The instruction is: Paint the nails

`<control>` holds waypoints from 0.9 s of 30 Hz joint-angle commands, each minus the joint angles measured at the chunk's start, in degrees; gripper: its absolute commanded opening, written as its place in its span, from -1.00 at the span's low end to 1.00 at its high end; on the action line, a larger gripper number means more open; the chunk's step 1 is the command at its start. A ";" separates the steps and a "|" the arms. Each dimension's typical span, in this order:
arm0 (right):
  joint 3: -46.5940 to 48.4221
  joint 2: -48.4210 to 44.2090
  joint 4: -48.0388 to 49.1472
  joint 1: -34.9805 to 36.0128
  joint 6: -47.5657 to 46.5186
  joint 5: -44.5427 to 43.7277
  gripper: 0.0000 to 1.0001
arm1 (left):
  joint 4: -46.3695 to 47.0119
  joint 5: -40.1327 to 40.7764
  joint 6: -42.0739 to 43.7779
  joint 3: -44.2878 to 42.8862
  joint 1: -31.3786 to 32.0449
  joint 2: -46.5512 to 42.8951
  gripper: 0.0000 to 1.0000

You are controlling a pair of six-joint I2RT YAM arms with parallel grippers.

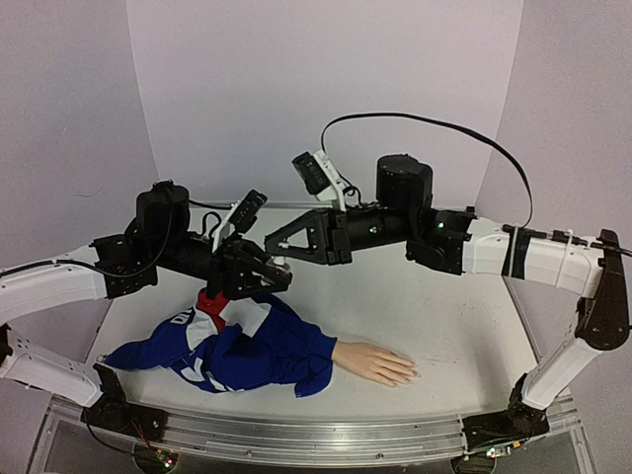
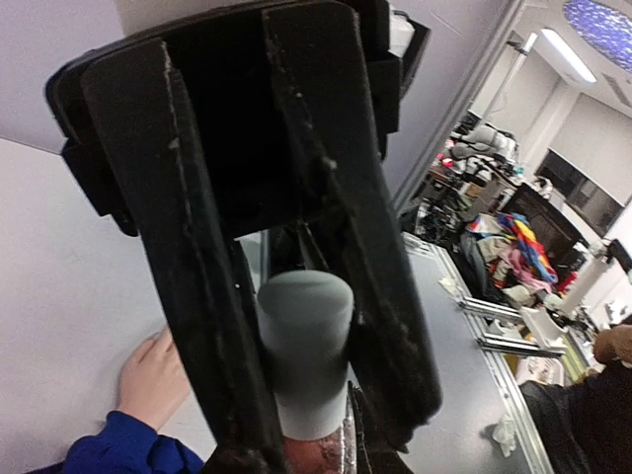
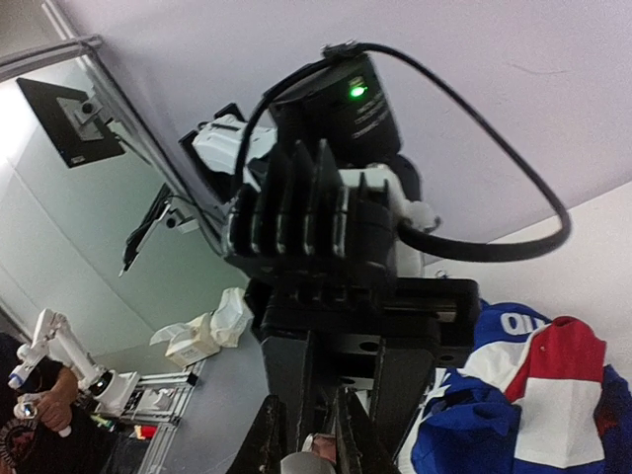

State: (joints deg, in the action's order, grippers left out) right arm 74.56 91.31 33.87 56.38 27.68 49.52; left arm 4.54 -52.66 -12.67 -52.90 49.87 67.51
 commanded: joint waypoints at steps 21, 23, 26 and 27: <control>4.16 3.02 -23.54 13.34 10.32 -73.03 -0.99 | 14.05 50.96 2.44 -4.31 -0.47 12.06 -1.00; 3.87 1.61 -22.88 12.44 7.33 -69.67 -0.52 | 13.59 48.14 2.77 -1.44 -0.46 9.85 -1.00; 4.26 -0.44 -22.86 10.29 3.48 -65.05 -0.01 | 10.81 46.46 2.73 1.45 -0.47 6.33 -1.00; 4.14 -1.35 -22.88 9.52 2.77 -63.35 0.08 | 9.49 46.09 2.59 1.94 -0.47 5.24 -1.00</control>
State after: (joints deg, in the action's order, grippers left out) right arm 78.76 94.78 12.47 66.13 36.88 -23.27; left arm 10.48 -7.75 -8.45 -52.49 50.87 78.76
